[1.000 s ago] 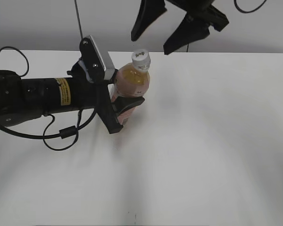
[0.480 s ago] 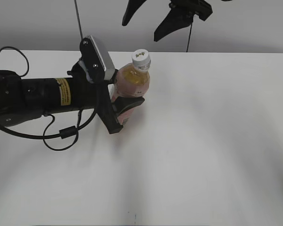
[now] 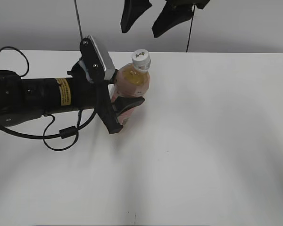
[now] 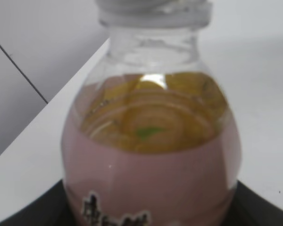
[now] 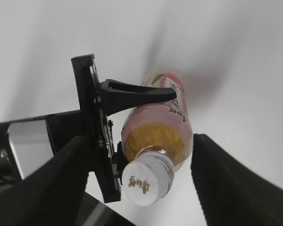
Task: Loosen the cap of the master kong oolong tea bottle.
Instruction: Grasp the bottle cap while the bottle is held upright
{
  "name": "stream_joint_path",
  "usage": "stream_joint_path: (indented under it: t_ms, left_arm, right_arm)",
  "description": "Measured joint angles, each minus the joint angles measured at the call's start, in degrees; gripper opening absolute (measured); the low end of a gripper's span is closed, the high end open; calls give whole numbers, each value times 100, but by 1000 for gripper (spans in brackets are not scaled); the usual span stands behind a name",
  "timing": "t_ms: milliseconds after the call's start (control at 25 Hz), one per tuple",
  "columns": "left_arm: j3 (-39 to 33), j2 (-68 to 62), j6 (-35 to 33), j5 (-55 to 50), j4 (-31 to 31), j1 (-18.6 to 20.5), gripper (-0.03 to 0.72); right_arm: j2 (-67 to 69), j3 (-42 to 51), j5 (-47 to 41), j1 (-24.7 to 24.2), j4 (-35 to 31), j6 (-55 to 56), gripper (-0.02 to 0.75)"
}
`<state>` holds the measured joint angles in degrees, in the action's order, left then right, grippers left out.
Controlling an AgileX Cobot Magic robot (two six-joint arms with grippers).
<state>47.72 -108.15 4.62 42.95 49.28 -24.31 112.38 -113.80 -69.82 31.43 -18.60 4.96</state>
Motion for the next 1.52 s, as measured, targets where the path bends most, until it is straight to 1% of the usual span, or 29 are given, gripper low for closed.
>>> stream_joint_path:
  t_ms: [80, 160, 240, 360, 640, 800, 920, 1120, 1360, 1520]
  left_arm:
    - [0, 0, 0, 0, 0, 0, 412]
    - [0, 0, 0, 0, 0, 0, 412]
    - [0, 0, 0, 0, 0, 0, 412]
    - [0, 0, 0, 0, 0, 0, 412]
    - [0, 0, 0, -5, 0, 0, 412]
    - [0, 0, 0, -5, 0, 0, 412]
    - [0, 0, 0, -5, 0, 0, 412]
    - [0, 0, 0, -5, 0, 0, 412]
    - [0, 0, 0, -15, -28, 0, 412]
    - [0, 0, 0, -15, -28, 0, 412]
  right_arm:
    - [-32, 0, 0, 108, 109, -786, 513]
    - [-71, 0, -5, 227, 198, -1814, 513]
    - [-119, 0, -5, 327, 141, -2682, 513]
    - [-195, 0, -5, 379, 54, -3349, 513]
    - [-503, 21, -10, 379, 713, -3641, 513]
    - [-894, 365, -10, 379, 799, -3684, 513]
    - [-1063, 694, -17, 379, 866, -3926, 513]
    - [-913, 846, -21, 379, 804, -4602, 513]
    - [-613, 846, -21, 379, 554, -4765, 513]
    - [-387, 846, -21, 379, 543, -4771, 513]
